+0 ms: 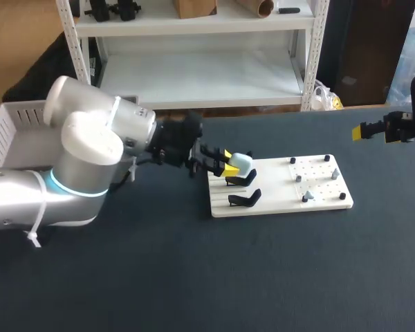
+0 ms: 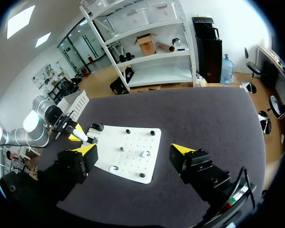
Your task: Pick up each earbud case from the left stands, insert the matching earbuds, close the lid, and place the case in the box.
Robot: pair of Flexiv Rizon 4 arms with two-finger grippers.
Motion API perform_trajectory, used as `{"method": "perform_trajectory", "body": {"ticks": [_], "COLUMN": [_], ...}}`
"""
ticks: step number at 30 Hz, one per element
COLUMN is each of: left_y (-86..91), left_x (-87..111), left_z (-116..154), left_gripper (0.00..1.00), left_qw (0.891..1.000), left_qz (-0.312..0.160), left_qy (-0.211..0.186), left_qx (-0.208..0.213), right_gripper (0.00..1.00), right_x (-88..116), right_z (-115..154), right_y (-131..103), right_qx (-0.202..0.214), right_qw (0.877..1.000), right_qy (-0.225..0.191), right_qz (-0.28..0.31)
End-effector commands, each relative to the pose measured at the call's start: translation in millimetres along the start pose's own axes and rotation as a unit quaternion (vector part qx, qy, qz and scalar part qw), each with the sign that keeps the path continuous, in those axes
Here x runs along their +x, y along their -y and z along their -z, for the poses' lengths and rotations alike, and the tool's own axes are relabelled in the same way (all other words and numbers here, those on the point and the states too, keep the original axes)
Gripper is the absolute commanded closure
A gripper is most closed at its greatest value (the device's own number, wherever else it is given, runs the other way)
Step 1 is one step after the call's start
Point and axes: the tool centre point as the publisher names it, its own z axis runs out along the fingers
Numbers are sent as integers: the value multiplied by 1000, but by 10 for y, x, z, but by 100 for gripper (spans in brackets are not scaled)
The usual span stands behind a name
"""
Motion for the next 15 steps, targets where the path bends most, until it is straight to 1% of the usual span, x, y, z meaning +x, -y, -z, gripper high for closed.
{"method": "perform_trajectory", "body": {"ticks": [1, 4, 9, 15], "left_y": [254, 357, 455, 455], "left_x": [-141, -278, -461, -461], "left_z": [125, 146, 164, 164], "left_gripper": [100, 100, 100, 100], "left_qw": [999, 997, 995, 995], "left_qz": [-14, -24, -15, -15], "left_qy": [33, 59, 91, 91], "left_qx": [-23, -32, -33, -33], "right_gripper": [0, 0, 0, 0], "right_x": [0, 0, 0, 0], "right_z": [0, 0, 0, 0], "right_y": [0, 0, 0, 0], "right_qx": [0, 0, 0, 0], "right_qw": [1000, 1000, 1000, 1000], "right_qy": [0, 0, 0, 0], "right_qz": [0, 0, 0, 0]}}
